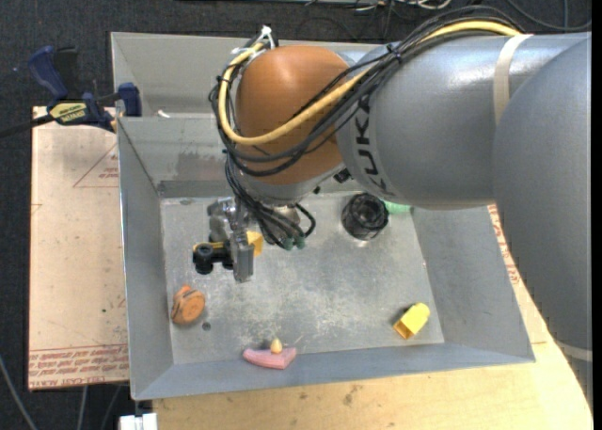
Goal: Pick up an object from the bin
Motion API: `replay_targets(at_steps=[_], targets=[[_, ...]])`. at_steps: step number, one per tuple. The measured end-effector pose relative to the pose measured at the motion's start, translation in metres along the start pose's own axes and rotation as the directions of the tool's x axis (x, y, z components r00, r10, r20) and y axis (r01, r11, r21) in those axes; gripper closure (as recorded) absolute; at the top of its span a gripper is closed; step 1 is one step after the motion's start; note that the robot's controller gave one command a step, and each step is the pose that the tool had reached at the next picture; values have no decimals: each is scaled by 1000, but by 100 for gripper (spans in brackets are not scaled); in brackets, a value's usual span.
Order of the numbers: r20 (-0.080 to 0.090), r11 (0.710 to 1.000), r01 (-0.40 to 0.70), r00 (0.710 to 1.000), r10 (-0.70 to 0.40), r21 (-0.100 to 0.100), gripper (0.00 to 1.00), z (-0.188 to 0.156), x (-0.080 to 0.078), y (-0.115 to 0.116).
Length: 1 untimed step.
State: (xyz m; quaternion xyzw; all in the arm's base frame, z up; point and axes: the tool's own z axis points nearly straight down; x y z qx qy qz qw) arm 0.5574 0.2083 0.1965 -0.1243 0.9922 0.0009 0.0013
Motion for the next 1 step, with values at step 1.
replay_targets(at_steps=[1], targets=[[-12,1000,1,1000,-1,1,100,-7,-4,0]])
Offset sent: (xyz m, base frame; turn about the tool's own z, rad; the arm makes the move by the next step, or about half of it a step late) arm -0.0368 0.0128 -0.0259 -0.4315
